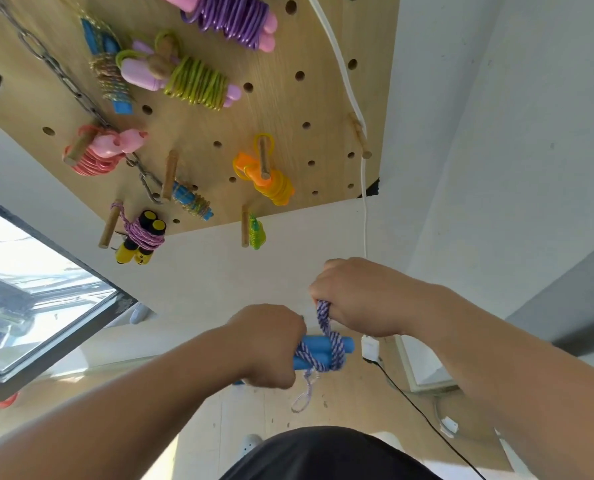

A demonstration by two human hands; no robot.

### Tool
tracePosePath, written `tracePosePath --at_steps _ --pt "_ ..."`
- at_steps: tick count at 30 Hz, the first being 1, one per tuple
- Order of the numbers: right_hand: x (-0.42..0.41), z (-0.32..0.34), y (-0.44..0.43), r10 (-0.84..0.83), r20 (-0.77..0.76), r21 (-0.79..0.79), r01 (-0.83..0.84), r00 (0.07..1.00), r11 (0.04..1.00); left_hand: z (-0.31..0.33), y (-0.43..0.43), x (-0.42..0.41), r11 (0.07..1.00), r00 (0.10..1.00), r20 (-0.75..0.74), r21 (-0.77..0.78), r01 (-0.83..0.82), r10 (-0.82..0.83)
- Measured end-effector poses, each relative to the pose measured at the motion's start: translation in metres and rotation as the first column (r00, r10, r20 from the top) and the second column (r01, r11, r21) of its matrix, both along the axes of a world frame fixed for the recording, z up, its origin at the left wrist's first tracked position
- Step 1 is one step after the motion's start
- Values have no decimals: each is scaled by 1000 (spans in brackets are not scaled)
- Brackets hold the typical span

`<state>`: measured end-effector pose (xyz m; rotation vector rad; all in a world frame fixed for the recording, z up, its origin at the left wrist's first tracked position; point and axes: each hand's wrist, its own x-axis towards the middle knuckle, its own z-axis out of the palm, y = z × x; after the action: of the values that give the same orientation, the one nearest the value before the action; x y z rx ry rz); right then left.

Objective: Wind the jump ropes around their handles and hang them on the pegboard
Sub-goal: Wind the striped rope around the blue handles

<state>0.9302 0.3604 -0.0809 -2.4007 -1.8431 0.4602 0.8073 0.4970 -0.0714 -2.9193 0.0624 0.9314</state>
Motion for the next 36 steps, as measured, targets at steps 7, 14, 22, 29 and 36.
tracePosePath --at_steps 7,14,22,29,36 --pt "-33 -2 -1 -94 -26 14 94 995 995 -29 30 12 963 944 208 32 -267 255" --pt "-38 -18 -30 -325 -345 351 443 880 825 -19 42 14 686 727 179 -535 -493 662" --pt "-35 -26 -51 -132 -859 291 683 495 670 11 20 -1 99 778 -351 -880 -464 522" --pt "-28 -6 -33 250 -955 295 582 159 758 3 12 2 -283 816 -576 -776 -565 -50" --pt "-30 -13 -24 230 -942 335 684 243 648 -10 13 1 -353 790 -586 -710 -609 -184"
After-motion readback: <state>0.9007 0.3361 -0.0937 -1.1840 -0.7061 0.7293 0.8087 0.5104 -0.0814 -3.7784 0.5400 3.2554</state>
